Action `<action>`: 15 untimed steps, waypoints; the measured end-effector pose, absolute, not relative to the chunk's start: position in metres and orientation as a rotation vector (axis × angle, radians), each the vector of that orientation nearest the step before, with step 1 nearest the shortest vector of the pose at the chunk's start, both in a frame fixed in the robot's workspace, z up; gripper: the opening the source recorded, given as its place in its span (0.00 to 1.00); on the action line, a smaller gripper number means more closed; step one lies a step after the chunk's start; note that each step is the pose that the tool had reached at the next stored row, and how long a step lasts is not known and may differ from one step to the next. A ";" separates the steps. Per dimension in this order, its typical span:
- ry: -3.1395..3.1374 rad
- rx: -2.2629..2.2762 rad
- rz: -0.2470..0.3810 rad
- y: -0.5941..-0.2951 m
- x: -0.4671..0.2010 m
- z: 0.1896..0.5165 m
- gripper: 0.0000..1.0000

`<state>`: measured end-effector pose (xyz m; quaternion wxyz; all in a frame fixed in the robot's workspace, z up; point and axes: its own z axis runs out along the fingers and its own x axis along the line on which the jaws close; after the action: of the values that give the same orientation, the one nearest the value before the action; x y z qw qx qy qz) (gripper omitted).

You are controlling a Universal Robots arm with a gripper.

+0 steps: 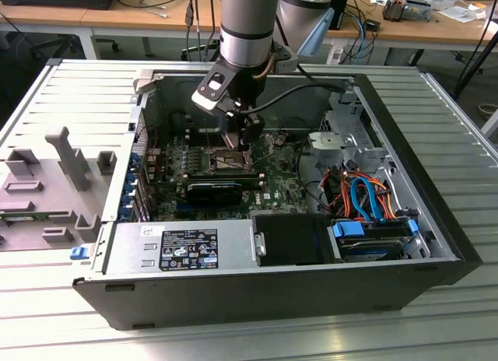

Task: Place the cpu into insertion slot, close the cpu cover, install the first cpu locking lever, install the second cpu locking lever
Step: 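Place the cpu into insertion slot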

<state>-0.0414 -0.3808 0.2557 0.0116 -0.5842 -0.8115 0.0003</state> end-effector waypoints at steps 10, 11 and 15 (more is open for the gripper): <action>-2.503 -1.860 0.001 -0.381 -0.041 0.255 0.55; -2.500 -1.864 0.001 -0.381 -0.041 0.255 0.55; -2.491 -1.876 0.000 -0.381 -0.041 0.255 0.55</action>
<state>-0.0414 -0.3808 0.2549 0.0115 -0.6015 -0.7988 0.0001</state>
